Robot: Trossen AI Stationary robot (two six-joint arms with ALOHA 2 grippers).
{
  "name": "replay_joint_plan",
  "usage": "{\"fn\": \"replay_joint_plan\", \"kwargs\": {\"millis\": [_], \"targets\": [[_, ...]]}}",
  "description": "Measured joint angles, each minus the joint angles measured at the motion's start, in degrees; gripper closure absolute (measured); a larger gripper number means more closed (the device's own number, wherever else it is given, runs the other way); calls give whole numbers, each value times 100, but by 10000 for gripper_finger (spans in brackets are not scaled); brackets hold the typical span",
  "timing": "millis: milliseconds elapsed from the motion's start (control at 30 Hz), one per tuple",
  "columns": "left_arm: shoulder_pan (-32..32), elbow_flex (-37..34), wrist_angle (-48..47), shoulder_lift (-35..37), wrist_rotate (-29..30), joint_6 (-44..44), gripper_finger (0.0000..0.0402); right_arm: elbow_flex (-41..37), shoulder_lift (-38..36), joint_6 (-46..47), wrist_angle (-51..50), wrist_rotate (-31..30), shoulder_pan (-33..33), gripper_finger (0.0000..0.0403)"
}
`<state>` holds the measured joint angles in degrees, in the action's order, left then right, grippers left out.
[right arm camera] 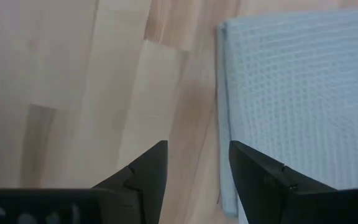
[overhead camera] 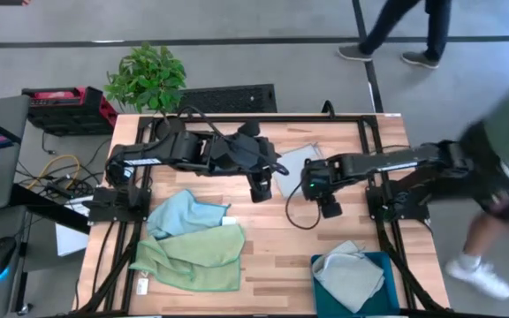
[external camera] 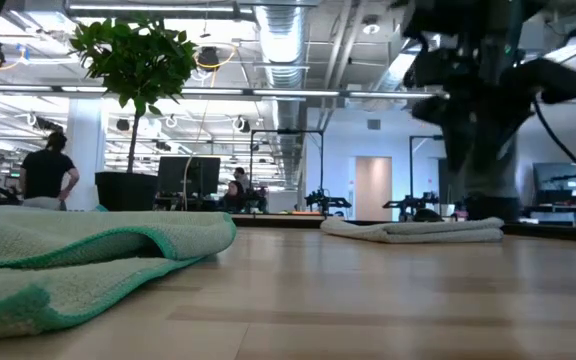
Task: Fold microfiber towels
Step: Put the folded gray microfiber towel into the blue bin
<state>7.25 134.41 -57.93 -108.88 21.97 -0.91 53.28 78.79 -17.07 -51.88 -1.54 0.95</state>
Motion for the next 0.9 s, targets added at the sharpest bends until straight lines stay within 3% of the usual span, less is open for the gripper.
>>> {"fn": "replay_joint_plan", "kwargs": {"millis": [333,900], "targets": [[61,0,-339,-7,138,-260,290,0,1146,-379,419,-224,-358,207],[63,0,-461,-11,140,-284,290,13,1979,-529,899,-490,-596,207]]}}
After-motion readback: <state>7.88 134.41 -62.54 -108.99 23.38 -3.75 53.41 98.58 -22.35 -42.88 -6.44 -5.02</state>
